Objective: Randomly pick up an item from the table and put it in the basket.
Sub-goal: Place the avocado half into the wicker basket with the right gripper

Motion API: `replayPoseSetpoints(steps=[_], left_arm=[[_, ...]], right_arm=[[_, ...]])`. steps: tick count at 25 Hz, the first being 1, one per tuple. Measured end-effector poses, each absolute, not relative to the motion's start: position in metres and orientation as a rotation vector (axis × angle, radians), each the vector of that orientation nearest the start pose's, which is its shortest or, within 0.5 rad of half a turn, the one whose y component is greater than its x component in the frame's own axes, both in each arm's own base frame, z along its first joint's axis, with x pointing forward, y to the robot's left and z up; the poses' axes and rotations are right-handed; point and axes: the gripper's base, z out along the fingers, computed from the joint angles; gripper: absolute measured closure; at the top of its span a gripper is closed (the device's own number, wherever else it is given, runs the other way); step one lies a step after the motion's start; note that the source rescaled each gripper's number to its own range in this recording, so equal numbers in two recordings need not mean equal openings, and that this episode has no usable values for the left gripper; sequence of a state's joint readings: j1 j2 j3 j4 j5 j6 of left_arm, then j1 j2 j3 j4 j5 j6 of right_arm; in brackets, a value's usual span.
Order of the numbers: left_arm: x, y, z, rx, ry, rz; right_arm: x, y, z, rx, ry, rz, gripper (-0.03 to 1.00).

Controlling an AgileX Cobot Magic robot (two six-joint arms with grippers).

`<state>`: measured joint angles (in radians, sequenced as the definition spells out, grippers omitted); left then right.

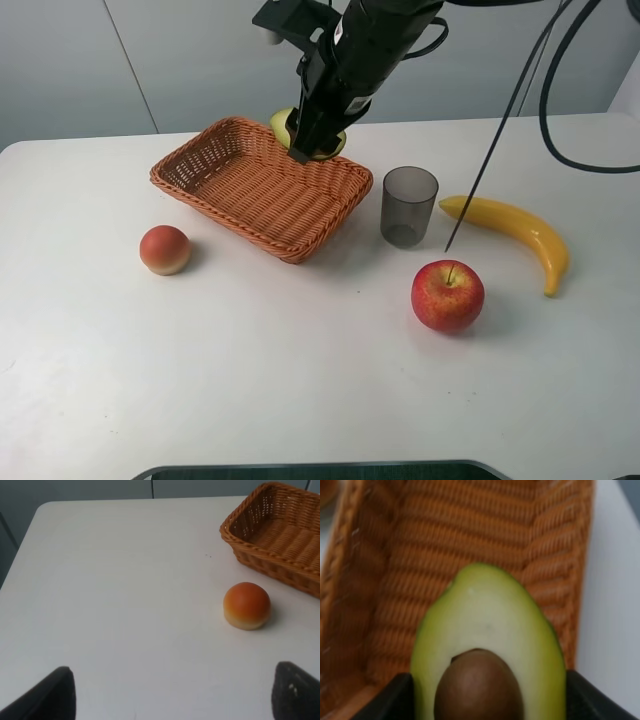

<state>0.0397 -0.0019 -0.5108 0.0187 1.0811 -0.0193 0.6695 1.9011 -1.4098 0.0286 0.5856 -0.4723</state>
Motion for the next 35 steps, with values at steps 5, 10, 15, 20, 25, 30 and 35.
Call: replayPoseSetpoints(steps=[5, 10, 15, 20, 25, 30, 35], left_arm=[[-0.007, 0.001, 0.279, -0.062, 2.051, 0.035], [-0.007, 0.001, 0.279, -0.062, 2.051, 0.035], [-0.007, 0.001, 0.279, -0.062, 2.051, 0.035], [-0.007, 0.001, 0.279, -0.062, 2.051, 0.035], [-0.007, 0.001, 0.279, -0.062, 2.051, 0.035], [-0.007, 0.001, 0.279, -0.062, 2.051, 0.035], [-0.007, 0.001, 0.279, -0.062, 2.051, 0.035]], right_arm=[[0.342, 0.263, 0.209, -1.3, 2.111, 0.104, 0.97], [0.353, 0.269, 0.19, -1.277, 2.075, 0.098, 0.97], [0.36, 0.274, 0.173, -1.261, 2.046, 0.097, 0.97], [0.363, 0.276, 0.161, -1.256, 2.059, 0.1, 0.97], [0.359, 0.273, 0.153, -1.277, 2.137, 0.11, 0.97], [0.356, 0.272, 0.15, -1.297, 2.179, 0.111, 0.72], [0.354, 0.271, 0.149, -1.309, 2.201, 0.111, 0.08]])
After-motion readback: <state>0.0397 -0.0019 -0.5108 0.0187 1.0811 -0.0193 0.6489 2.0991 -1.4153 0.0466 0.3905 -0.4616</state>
